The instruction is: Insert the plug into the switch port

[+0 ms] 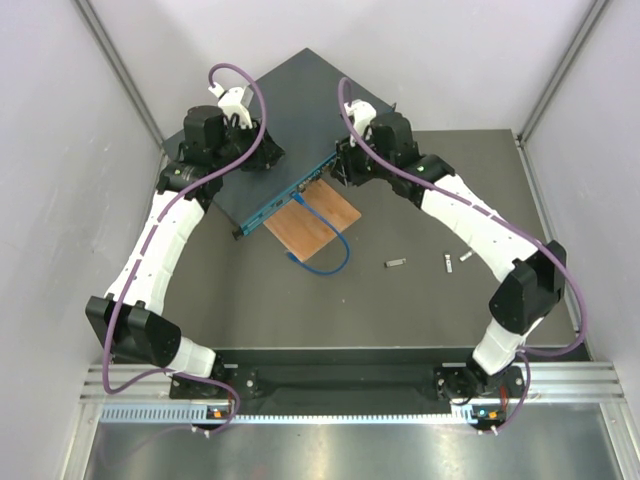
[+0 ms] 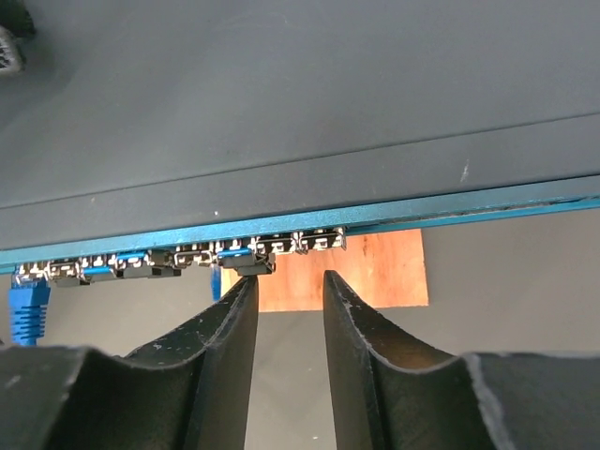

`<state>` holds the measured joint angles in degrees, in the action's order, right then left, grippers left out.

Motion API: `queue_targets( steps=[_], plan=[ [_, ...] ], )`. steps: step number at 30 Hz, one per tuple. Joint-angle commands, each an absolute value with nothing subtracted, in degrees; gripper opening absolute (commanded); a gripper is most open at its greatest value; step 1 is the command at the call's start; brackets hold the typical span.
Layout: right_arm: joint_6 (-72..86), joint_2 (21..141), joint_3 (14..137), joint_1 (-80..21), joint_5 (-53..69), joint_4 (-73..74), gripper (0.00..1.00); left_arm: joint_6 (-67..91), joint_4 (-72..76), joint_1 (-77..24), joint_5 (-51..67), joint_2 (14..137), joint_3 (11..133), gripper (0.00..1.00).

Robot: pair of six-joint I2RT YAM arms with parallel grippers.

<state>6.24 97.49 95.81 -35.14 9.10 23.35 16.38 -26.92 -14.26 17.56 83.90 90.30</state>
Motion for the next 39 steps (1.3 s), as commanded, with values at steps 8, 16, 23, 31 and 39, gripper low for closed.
queue_targets(
  steps=[8,16,23,31,39],
  plan=[
    [10.37,102.39,104.41,-35.42,6.15,12.22,0.18,16.79,-27.6,-14.06,18.54,84.11,88.24,0.39],
    [9.77,102.31,106.09,-35.42,7.38,13.7,0.21,16.52,-27.86,-14.06,18.37,84.2,88.24,0.41],
    [0.72,94.05,95.56,-31.48,14.04,19.33,0.51,16.26,-28.21,-13.54,20.3,84.55,89.65,0.54],
    [-16.94,82.54,84.39,-21.37,26.36,32.51,0.77,16.44,-27.86,-11.95,26.71,84.64,92.9,0.69],
    [-43.21,77.86,72.43,-19.07,25.75,43.76,0.73,17.14,-25.49,-11.43,35.68,84.46,93.25,0.75]
  ],
)
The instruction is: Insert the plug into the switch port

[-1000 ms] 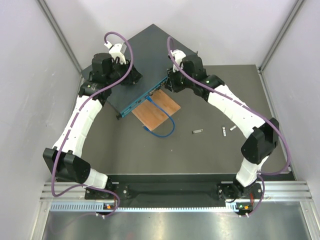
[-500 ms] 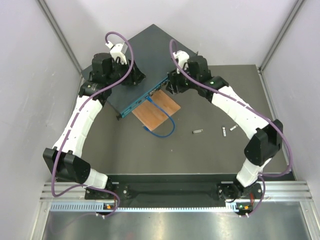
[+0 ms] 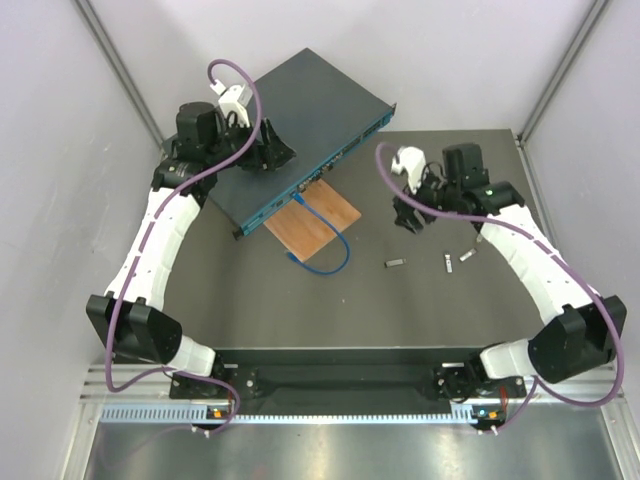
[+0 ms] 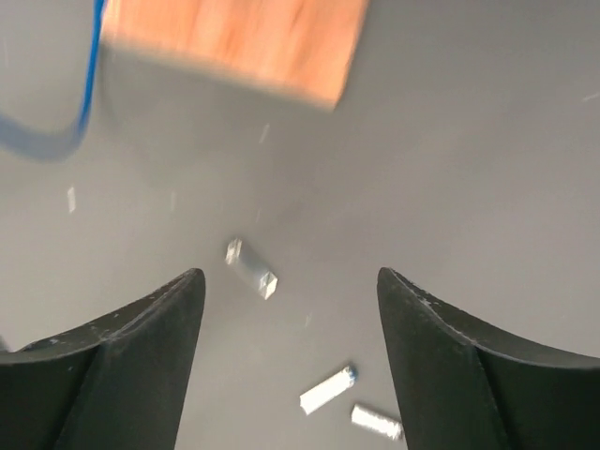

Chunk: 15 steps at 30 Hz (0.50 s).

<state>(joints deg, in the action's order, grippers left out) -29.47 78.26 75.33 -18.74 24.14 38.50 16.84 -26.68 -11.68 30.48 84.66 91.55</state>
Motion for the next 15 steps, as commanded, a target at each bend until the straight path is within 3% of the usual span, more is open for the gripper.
queue_targets(
  steps=[1,7,15],
  plan=[
    [-44.46,78.57,71.99,-19.16,25.66,44.9,0.72,17.4,-25.14,-11.43,36.29,84.29,93.16,0.75],
    [-53.61,84.02,67.95,-24.07,19.53,46.76,0.65,17.49,-24.7,-11.43,37.79,84.37,93.69,0.74],
    [-53.26,92.53,64.51,-32.08,11.16,38.41,0.62,17.93,-24.61,-11.43,37.97,84.46,93.69,0.73]
  ],
)
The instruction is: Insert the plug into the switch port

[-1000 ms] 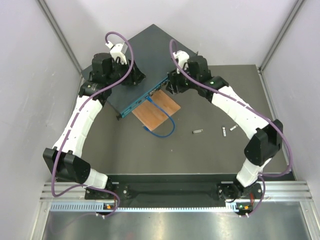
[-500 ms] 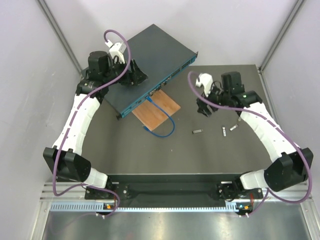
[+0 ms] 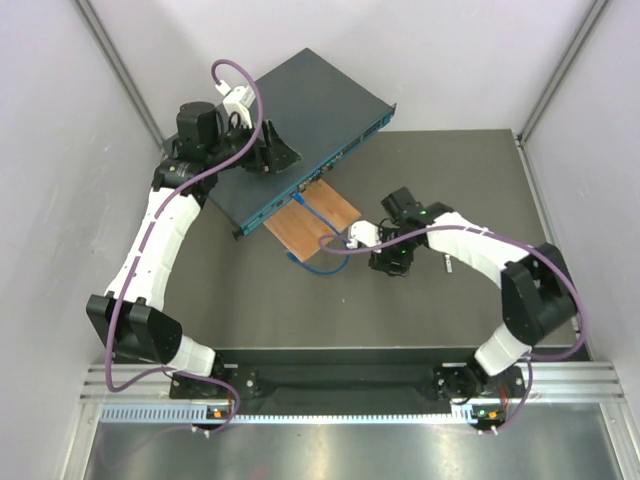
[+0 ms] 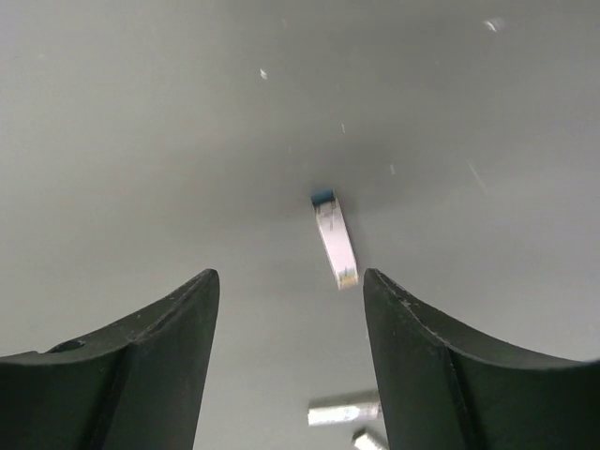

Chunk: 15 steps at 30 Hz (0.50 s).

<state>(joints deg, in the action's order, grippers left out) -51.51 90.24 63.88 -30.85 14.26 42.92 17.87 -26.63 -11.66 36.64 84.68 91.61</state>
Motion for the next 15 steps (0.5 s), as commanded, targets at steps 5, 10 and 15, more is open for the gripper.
queue_targets(
  steps=[5,10,15],
  plan=[
    [-55.71,97.11,64.69,-32.96,9.58,34.9,0.61,17.49,-24.96,-11.43,37.97,84.11,93.78,0.73],
    [-57.3,100.1,63.99,-33.48,8.18,32.26,0.58,16.7,-25.49,-11.43,37.44,83.76,93.69,0.73],
    [-57.57,101.34,62.49,-34.01,7.39,29.45,0.44,16.61,-25.49,-11.43,37.09,83.85,93.43,0.73]
  ],
)
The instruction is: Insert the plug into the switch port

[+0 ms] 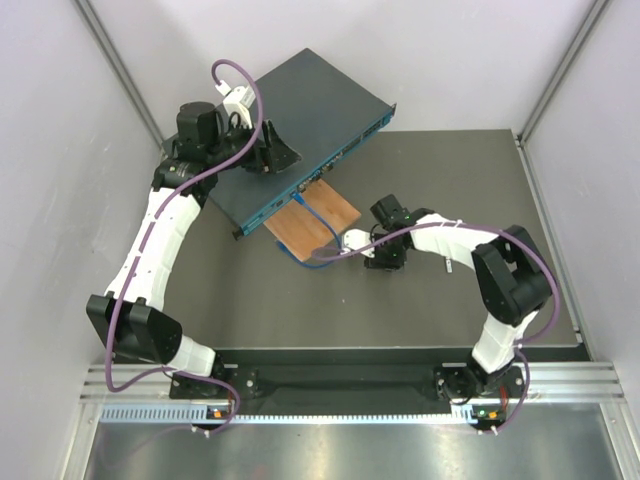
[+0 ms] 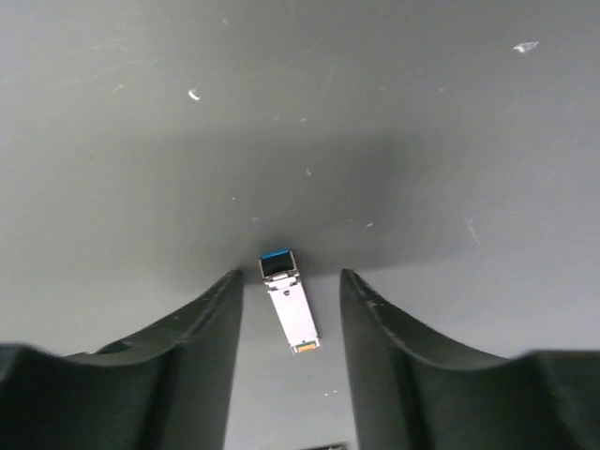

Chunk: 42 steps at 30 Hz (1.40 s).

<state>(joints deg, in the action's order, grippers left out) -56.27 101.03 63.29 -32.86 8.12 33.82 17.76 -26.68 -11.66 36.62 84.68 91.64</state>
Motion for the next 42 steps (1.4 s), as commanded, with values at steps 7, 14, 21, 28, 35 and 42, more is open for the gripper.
queue_targets(
  steps=[7,14,21,28,35,42],
  plan=[
    [-55.3,97.3,56.18,-33.49,5.98,26.02,0.02,17.14,-23.74,-11.43,37.18,84.02,93.6,0.7],
    [-43.0,88.7,61.33,-23.75,12.99,31.01,0.0,17.93,-20.05,-11.43,36.65,83.24,93.69,0.73],
    [-22.79,81.92,78.46,-9.24,34.34,36.74,0.0,16.53,-14.33,-11.69,34.54,82.53,96.58,0.79],
    [17.84,77.44,78.5,-0.8,49.8,16.38,0.0,1.46,-17.92,-21.49,29.9,83.5,100.2,0.79],
    [55.69,72.69,64.88,-0.44,45.36,-17.12,0.0,-18.71,-20.13,-44.1,5.33,86.12,98.27,0.78],
    [65.39,70.93,57.83,-0.96,40.52,-25.05,0.0,-13.11,-21.62,-52.21,-1.23,91.57,99.39,0.77]
  ],
)
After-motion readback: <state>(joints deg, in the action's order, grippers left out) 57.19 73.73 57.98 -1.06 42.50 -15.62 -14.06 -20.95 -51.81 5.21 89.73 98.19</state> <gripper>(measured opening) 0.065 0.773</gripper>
